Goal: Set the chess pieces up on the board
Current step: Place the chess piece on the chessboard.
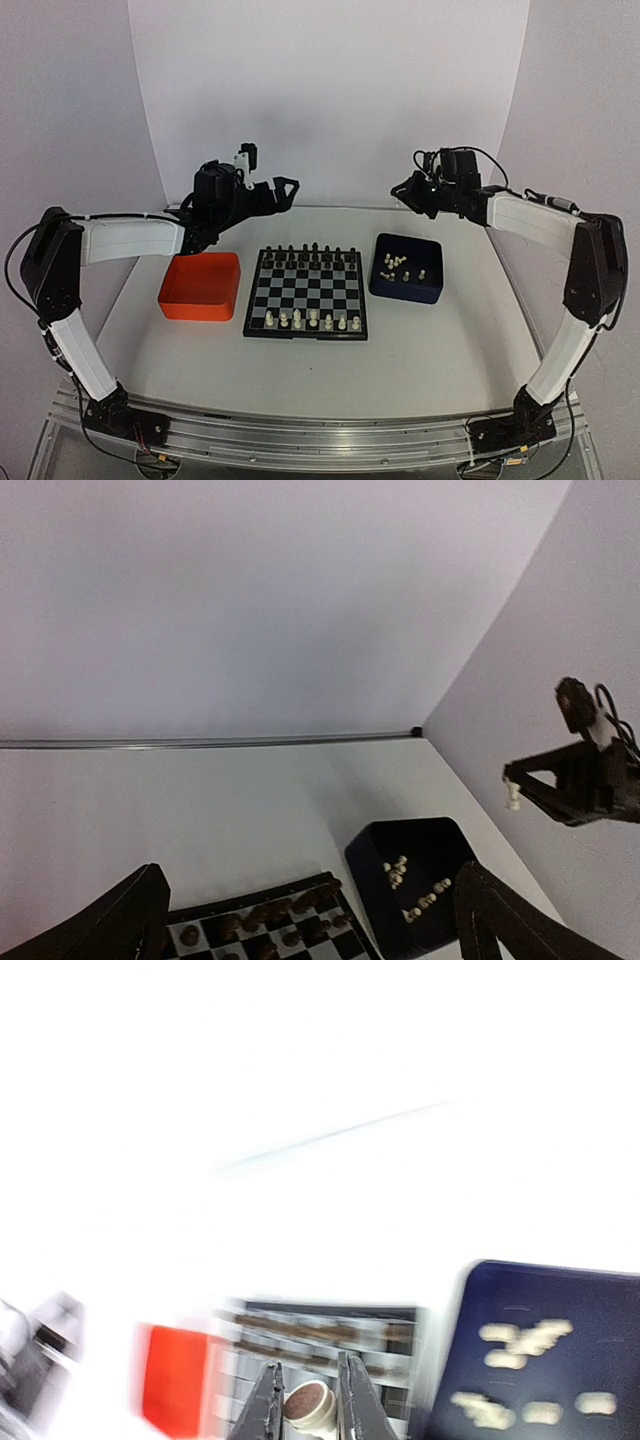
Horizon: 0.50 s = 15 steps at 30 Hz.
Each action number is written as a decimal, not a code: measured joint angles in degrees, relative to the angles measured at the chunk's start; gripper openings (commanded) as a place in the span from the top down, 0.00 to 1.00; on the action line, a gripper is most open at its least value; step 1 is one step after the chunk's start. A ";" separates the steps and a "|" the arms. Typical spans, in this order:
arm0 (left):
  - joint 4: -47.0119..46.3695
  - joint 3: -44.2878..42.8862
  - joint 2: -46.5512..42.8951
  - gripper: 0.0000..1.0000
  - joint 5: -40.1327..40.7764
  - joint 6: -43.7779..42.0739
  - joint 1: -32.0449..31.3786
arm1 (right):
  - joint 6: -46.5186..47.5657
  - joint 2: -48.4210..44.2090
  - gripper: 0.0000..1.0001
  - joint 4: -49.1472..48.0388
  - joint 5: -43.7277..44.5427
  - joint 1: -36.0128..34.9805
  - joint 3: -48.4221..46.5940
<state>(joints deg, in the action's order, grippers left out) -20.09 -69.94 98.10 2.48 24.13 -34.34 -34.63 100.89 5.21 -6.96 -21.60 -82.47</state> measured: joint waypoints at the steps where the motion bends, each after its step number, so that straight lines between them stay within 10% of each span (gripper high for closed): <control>1: -2.00 0.64 0.00 0.02 -1.58 -0.84 -1.76 | -3.92 -0.30 0.95 -4.29 -1.80 -0.05 1.58; 15: -18.89 1.23 3.63 0.17 -18.77 1.95 -8.40 | -38.93 1.64 0.96 -44.63 -11.12 -6.92 9.94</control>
<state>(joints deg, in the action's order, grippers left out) -38.99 -68.71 101.73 -16.28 26.08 -42.74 -73.56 102.53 -39.42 -18.08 -28.52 -72.53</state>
